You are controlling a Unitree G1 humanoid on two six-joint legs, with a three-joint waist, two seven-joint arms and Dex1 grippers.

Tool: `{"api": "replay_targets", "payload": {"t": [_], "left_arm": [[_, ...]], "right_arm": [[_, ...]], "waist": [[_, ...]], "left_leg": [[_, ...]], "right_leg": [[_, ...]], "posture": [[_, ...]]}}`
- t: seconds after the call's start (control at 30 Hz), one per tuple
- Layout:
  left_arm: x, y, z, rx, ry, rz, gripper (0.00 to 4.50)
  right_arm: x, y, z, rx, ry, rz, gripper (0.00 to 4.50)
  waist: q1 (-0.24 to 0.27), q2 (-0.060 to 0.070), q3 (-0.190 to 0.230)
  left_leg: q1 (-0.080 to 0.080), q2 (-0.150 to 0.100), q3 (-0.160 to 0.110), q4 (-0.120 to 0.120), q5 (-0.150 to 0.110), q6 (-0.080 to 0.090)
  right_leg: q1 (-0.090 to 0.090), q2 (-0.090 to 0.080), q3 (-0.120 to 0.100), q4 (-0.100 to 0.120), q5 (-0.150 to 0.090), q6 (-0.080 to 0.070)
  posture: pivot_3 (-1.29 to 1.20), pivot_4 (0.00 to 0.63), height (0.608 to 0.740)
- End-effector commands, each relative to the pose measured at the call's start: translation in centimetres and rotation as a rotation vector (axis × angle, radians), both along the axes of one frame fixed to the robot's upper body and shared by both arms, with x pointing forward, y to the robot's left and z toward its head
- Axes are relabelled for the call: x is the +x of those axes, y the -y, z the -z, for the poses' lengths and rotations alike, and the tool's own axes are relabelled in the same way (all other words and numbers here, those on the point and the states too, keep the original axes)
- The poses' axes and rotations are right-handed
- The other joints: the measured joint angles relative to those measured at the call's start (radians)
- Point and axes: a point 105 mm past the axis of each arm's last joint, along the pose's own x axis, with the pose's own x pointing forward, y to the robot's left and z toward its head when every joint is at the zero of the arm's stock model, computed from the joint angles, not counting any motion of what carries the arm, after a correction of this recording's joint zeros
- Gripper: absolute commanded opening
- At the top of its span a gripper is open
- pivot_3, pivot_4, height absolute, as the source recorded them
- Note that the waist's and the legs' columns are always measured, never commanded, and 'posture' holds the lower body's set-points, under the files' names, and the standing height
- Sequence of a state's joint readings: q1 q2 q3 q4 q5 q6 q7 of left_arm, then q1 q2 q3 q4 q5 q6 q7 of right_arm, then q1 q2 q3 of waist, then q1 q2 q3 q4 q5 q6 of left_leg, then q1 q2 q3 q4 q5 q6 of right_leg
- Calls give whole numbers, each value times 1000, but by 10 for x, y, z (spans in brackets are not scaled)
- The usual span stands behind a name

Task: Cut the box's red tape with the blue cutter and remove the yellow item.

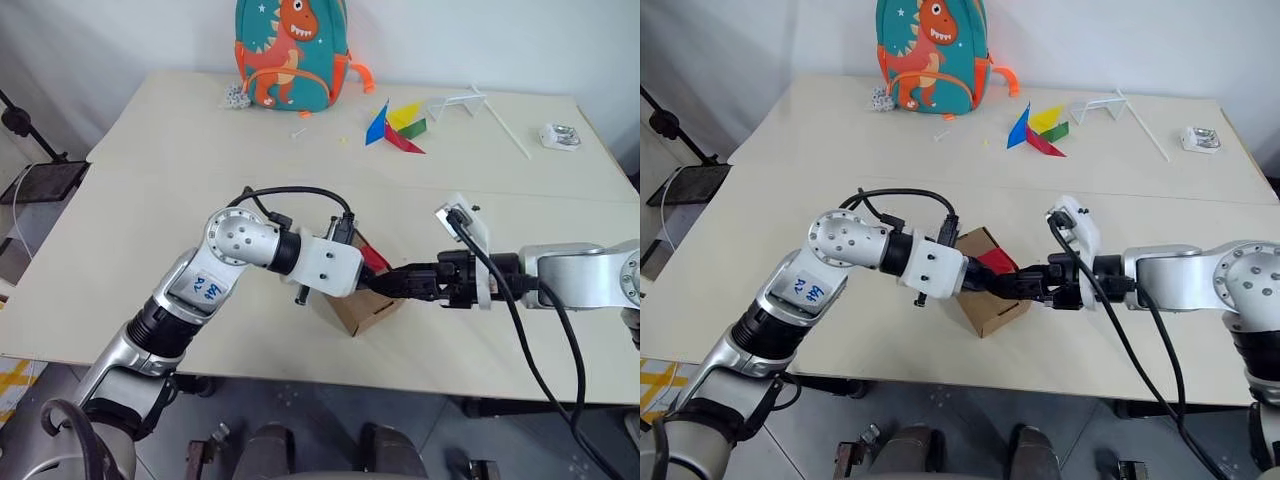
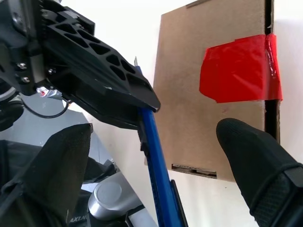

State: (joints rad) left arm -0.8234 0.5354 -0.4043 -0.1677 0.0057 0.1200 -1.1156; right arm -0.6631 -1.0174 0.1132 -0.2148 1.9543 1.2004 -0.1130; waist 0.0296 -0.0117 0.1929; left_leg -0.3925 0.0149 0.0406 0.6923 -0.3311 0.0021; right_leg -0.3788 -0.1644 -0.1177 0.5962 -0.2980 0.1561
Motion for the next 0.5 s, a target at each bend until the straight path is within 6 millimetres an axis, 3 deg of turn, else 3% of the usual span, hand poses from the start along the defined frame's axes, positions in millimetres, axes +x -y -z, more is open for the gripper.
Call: {"api": "replay_targets", "payload": {"t": [0.03,0.23,0.33,0.5], "left_arm": [[-4,2,-11,-22,36,15,439],[-5,4,-11,-28,31,16,439],[-6,5,-11,-29,31,16,439],[-6,5,-11,-29,32,16,439]], "right_arm": [[0,-2,-6,13,16,-4,4464],[-1,-4,0,19,0,3,4464],[-2,-5,3,21,-5,3,3894],[-1,-6,4,32,-3,16,2158]], "waist": [[0,0,0],[0,0,0],[-1,0,0],[-1,0,0]], "left_leg": [[0,0,0,0,0,0],[0,0,0,0,0,0],[0,0,0,0,0,0],[0,0,0,0,0,0]], "right_leg": [[0,0,0,0,0,0],[0,0,0,0,0,0],[0,0,0,0,0,0],[0,0,0,0,0,0]], "posture": [[0,150,740],[0,150,740],[0,150,740],[0,150,740]]}}
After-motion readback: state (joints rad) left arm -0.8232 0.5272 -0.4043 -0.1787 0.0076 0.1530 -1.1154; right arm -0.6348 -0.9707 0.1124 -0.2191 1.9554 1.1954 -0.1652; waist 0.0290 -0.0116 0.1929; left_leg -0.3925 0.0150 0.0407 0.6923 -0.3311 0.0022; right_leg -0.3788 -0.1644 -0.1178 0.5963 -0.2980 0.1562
